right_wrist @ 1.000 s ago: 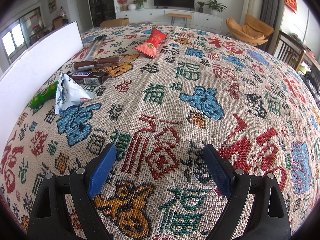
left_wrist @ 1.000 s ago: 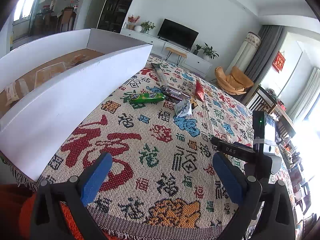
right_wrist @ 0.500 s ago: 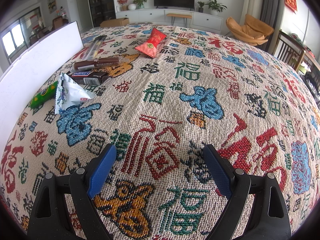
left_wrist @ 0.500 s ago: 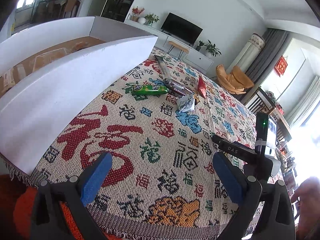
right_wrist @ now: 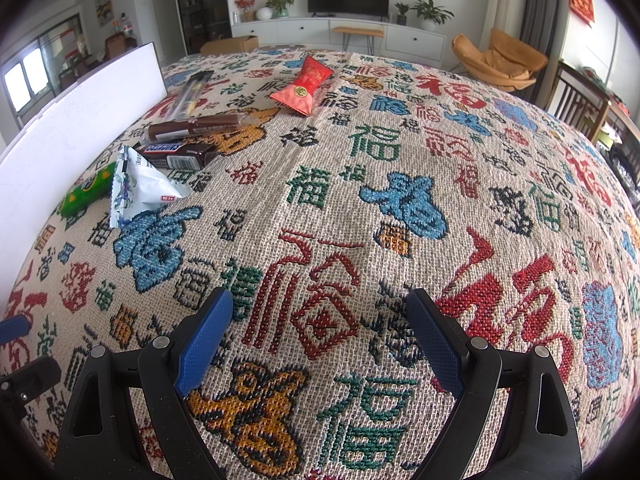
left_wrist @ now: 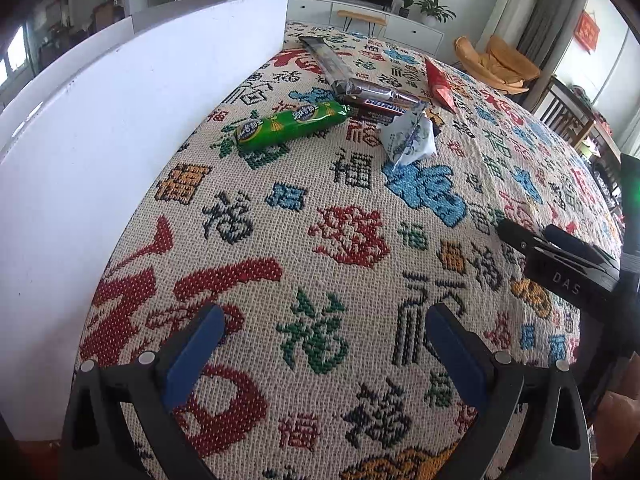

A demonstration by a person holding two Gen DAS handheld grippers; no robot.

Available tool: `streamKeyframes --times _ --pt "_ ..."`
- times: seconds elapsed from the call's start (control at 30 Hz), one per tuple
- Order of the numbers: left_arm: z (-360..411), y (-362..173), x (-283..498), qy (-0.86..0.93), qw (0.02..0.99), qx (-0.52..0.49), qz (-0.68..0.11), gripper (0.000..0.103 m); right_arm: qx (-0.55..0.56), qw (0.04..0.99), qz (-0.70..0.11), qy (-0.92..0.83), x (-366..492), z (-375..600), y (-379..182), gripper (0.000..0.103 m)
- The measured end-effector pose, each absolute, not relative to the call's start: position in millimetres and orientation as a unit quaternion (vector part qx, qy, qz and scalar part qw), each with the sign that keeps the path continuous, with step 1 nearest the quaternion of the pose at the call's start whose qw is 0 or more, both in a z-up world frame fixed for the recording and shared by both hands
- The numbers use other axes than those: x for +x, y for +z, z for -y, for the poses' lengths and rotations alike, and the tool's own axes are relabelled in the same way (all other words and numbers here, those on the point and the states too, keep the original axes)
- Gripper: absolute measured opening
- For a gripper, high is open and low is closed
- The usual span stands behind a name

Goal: Organize snacks

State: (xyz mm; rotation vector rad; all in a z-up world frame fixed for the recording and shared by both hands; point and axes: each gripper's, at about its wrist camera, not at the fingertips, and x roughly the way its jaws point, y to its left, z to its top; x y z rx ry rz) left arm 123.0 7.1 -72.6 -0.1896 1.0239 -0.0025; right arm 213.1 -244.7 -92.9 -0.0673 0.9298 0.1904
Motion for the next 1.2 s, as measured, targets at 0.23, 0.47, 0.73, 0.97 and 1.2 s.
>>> streamKeyframes --times 0.23,0.47,0.73,0.97,1.2 --pt "8 -80 120 0.018 0.874 -0.020 -0.484 0.103 -0.032 0.889 -0.448 0.092 213 245 -93 0.091" --pt "9 -80 121 0.019 0.876 -0.015 -0.482 0.103 -0.032 0.889 -0.448 0.094 213 245 -93 0.092" --pt "9 -80 121 0.019 0.876 -0.015 -0.483 0.103 -0.032 0.888 -0.449 0.094 215 244 -93 0.093" --pt "9 -80 121 0.019 0.876 -0.015 -0.482 0.103 -0.032 0.888 -0.448 0.094 215 244 -93 0.093" --pt "9 -80 120 0.019 0.877 -0.015 -0.481 0.103 -0.032 0.888 -0.449 0.094 215 244 -93 0.093"
